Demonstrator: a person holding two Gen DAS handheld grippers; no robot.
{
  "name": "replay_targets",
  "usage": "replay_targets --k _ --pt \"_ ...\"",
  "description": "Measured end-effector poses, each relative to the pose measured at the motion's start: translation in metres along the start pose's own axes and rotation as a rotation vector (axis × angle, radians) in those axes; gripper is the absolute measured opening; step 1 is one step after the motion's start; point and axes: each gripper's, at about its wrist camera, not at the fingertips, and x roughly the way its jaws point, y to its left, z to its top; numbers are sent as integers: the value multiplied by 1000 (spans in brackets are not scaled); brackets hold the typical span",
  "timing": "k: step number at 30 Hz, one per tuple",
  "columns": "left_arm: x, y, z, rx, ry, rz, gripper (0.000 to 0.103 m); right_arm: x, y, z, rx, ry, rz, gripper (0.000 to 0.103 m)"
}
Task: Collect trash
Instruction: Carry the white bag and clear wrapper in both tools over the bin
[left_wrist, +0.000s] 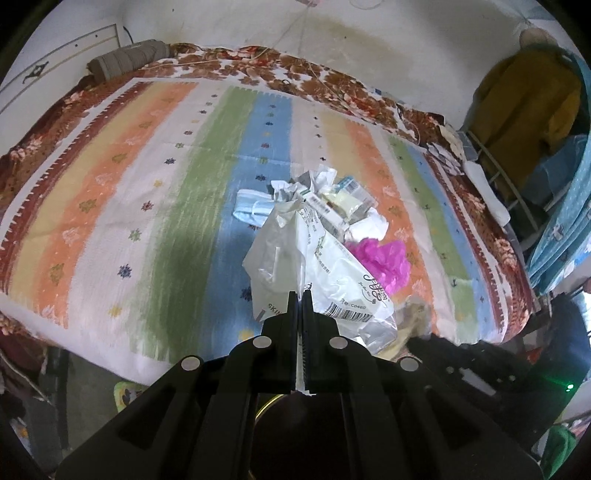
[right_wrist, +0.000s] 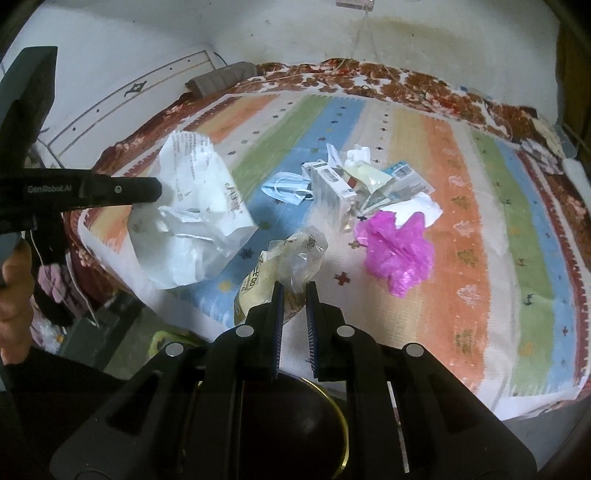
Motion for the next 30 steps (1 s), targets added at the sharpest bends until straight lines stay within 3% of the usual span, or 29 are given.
replay_targets --k 16,30 --pt "-15 -17 -48 69 12 -21 1 -43 -3 -48 12 -12 16 11" --pt "-13 -31 -106 167 67 96 1 -59 13 -95 8 30 35 11"
